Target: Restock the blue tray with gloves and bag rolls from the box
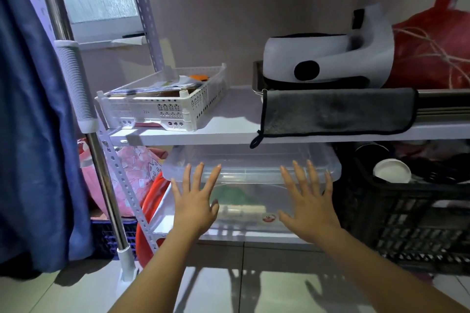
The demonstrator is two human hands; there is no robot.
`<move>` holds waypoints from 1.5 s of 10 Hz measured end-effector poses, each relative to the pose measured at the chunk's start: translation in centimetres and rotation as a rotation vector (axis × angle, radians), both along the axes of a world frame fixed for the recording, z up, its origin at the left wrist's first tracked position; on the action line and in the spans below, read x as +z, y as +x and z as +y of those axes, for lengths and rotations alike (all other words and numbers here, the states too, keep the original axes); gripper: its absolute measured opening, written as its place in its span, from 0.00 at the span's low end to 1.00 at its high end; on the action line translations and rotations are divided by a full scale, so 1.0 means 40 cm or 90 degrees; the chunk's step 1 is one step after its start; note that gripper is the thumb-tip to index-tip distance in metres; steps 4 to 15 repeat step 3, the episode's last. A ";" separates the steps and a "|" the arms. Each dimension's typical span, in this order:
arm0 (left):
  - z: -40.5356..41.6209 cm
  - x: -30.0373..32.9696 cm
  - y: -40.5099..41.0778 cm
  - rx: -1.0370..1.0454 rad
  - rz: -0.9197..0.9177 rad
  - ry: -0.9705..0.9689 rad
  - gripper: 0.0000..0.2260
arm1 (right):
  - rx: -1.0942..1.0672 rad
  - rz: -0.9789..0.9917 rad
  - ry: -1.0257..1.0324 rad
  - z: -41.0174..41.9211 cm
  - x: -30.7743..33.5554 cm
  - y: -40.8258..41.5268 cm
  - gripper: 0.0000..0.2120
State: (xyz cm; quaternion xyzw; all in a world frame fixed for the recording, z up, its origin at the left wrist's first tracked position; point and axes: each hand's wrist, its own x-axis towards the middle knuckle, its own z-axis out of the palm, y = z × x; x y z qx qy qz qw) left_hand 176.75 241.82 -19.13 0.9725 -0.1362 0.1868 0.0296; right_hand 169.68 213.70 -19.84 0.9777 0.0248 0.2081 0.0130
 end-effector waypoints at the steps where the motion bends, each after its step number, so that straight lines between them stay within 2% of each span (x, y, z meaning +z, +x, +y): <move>1: 0.003 -0.006 -0.012 -0.011 0.015 0.013 0.46 | -0.014 0.029 -0.025 -0.012 -0.004 0.013 0.49; 2: 0.003 0.014 -0.021 -0.036 0.056 0.016 0.49 | -0.036 0.064 -0.052 -0.029 0.011 0.022 0.49; 3: 0.019 0.041 -0.075 -0.022 0.086 0.027 0.47 | -0.048 0.116 -0.019 0.014 0.028 -0.040 0.44; 15: 0.019 0.041 -0.075 -0.022 0.086 0.027 0.47 | -0.048 0.116 -0.019 0.014 0.028 -0.040 0.44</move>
